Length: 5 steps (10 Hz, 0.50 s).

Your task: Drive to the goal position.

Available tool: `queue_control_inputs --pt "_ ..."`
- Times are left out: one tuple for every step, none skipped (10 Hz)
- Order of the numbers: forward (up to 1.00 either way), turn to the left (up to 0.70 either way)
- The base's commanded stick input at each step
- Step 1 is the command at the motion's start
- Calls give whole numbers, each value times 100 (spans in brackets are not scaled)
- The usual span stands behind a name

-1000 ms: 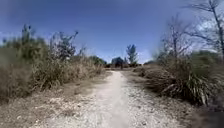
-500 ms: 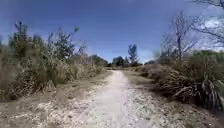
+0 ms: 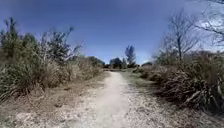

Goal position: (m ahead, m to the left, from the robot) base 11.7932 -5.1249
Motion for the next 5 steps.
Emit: queue_control_inputs --pt "70 0" --pt "70 0" --pt "70 0" --pt "70 0" --pt "70 0"
